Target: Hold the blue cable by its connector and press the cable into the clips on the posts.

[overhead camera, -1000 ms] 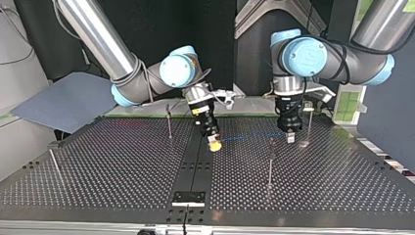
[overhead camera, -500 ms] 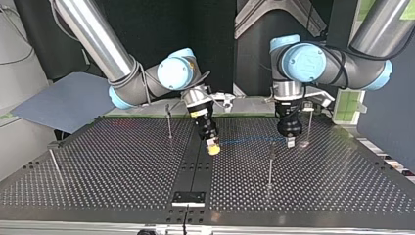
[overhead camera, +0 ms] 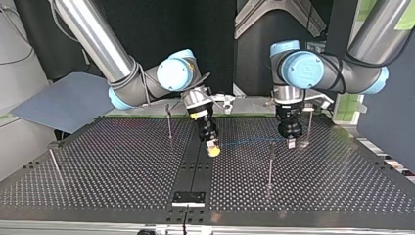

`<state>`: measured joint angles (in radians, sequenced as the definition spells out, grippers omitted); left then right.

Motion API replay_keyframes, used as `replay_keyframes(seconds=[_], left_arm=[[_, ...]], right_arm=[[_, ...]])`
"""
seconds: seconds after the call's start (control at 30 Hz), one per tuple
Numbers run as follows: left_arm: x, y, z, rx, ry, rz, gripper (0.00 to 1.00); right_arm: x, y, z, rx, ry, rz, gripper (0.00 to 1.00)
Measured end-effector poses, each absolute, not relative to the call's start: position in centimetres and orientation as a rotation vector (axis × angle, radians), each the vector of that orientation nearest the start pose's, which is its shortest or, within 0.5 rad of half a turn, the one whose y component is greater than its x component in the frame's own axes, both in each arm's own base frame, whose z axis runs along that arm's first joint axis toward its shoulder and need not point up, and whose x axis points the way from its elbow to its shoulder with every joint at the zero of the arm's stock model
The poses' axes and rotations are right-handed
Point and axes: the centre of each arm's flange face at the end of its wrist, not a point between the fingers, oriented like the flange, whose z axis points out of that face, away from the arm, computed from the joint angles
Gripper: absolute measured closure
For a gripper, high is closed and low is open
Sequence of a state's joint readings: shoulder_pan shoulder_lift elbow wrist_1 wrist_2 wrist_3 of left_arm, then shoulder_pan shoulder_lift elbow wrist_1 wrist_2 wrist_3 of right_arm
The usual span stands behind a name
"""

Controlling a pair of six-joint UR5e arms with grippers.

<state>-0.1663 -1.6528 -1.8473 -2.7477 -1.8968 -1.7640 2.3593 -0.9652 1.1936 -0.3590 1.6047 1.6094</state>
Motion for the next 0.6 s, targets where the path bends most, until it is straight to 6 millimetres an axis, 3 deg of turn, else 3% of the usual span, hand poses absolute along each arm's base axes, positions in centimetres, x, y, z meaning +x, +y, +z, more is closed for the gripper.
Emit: replay_keyframes(seconds=[0.27, 0.6], left_arm=[[48.4, -18.0, 36.3, -0.292, 1.49, -0.044, 0.99], [49.4, -17.6, 36.3, -0.298, 1.497, -0.045, 0.99]], right_arm=[[61.4, -42.9, 33.9, 1.599, -0.735, 1.866, 1.0], [61.5, -43.4, 34.4, 1.584, -0.732, 1.872, 1.0]])
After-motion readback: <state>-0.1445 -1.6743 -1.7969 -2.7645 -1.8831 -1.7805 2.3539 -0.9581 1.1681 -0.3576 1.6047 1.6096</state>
